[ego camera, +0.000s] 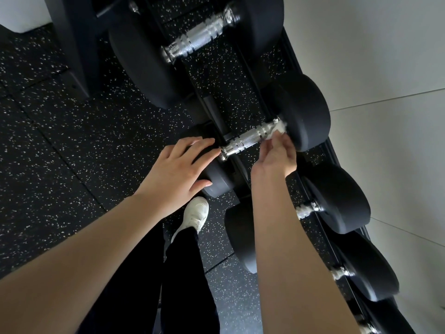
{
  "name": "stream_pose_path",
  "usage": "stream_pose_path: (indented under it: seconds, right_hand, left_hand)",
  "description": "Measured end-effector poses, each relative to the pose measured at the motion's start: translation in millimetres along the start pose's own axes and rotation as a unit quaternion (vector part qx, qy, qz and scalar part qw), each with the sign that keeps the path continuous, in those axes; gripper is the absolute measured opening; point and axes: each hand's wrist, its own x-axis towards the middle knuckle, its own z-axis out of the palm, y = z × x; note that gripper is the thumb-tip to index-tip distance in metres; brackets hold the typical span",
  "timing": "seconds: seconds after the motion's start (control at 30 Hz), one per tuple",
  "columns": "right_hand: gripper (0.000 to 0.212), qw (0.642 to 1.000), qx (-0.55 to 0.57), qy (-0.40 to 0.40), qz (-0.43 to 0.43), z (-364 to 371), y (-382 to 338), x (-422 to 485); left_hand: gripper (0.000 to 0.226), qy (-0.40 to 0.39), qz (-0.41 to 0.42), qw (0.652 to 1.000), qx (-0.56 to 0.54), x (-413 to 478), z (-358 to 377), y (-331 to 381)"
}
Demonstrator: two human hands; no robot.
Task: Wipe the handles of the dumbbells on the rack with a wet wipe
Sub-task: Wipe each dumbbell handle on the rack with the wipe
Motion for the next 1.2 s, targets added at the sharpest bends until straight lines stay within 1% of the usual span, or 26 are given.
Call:
stream_pose_path:
  seconds: [0.13,0.27,0.43,0.53,0.6,0.7,0.8,0.93,1.07,1.2]
  right_hand:
    - [0.012,1.0,-0.013,-0.017,0.014,-0.3,0.9,1.0]
    - [0.015,0.999,0.015,-0.041,0.025,-1.7,-1.8,10.5]
    - [0.016,0.989,0.064,-0.121,0.053,-12.0,3.0,24.9]
    - [0.015,0.981,0.061,-0.174,0.064,-18.8,7.6,33.0]
    - [0.016,0.977,0.046,-0.198,0.071,-23.5,10.0,36.6]
    - [0.024,0.97,0.001,-0.23,0.075,-29.9,15.8,37.6]
    - [0.024,0.965,-0.047,-0.249,0.075,-34.7,24.4,35.9]
    - [0.025,0.95,-0.083,-0.286,0.094,-39.7,36.2,31.9]
    - [0.032,0.936,-0.153,-0.3,0.1,-39.6,46.8,23.4]
    - [0.034,0.927,-0.212,-0.294,0.095,-37.3,47.0,18.4]
  left_hand:
    - [0.063,-0.004,-0.002,1.0,-0.001,-0.1,-0.5,-0.6]
    - [0.063,-0.008,0.001,1.0,-0.002,0.7,-0.9,-0.9]
    - [0.062,-0.005,0.002,1.0,-0.005,0.0,-0.8,-0.9]
    - [0.061,-0.005,0.002,1.0,-0.009,0.0,-0.5,-1.3]
    - [0.061,-0.007,0.003,1.0,-0.007,0.0,-0.6,-1.2]
    - [0.061,-0.007,0.002,1.0,-0.004,0.5,-1.0,-0.4]
    - [0.061,-0.004,0.001,1.0,-0.002,1.0,-1.6,0.3]
    - [0.062,-0.002,-0.001,1.0,-0.005,0.6,-1.7,0.8]
    - [0.063,-0.001,-0.002,1.0,-0.004,0.5,-0.8,1.4]
    - [0.062,0.001,-0.004,1.0,-0.004,0.4,-0.3,1.3]
